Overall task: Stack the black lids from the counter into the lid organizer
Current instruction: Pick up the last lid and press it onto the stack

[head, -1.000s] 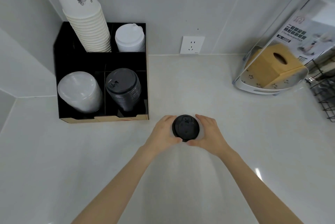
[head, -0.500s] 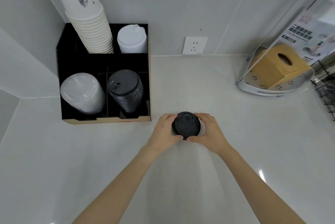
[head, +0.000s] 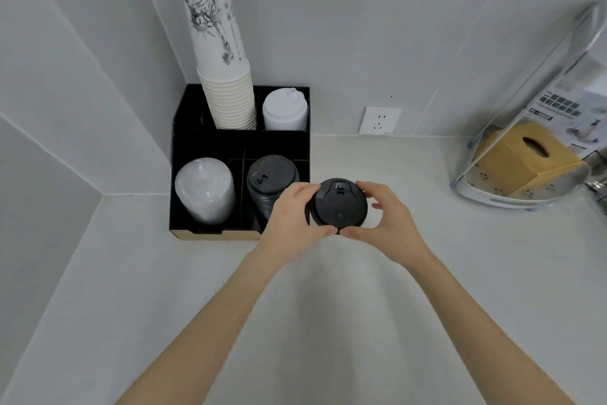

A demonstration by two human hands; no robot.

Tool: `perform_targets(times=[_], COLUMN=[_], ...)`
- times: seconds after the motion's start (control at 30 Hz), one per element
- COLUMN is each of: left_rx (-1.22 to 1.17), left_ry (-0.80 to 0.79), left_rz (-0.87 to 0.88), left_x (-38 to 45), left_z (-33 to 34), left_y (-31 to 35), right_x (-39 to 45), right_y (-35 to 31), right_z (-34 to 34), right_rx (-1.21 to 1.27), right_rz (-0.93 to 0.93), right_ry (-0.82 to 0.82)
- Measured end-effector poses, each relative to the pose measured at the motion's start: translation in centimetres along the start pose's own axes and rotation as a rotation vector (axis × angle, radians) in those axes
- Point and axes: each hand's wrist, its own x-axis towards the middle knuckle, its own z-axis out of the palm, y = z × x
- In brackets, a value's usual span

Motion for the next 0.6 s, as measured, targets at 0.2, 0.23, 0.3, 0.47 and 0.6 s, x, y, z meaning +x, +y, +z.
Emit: perform_targets(times=[0.2,0.23,0.3,0.47,0.6], left_rx=[0.039,0.045,0.054,0.043,0.041], left_ry=[0.067,0.084,0.098,0.122,0.112], left_rz=[0.031,0.021,0.006,-0.026,-0.063], left_x=[0.3,0.3,0.5,1.1,1.8], left_z=[-2.8,-3.7,-5.1,-7.6,-8.1], left_y=[0.1,-0.3,-1.0,-2.7,-4.1], right_x=[1.2,1.6,2.6,4.7,5.8], right_y=[-2.4,-3.2,-4.3,-5.7,-5.8], right_z=[0.8,1.5,2.5,5.2,6.5], right_rx=[0.041,0.039,0.029,0.017,-0.007], right_rz=[-0.059,-0.072,-0.089,-0.105,-0.107], right_ry=[0.02,0.013,-0.001,-0.04,-0.056])
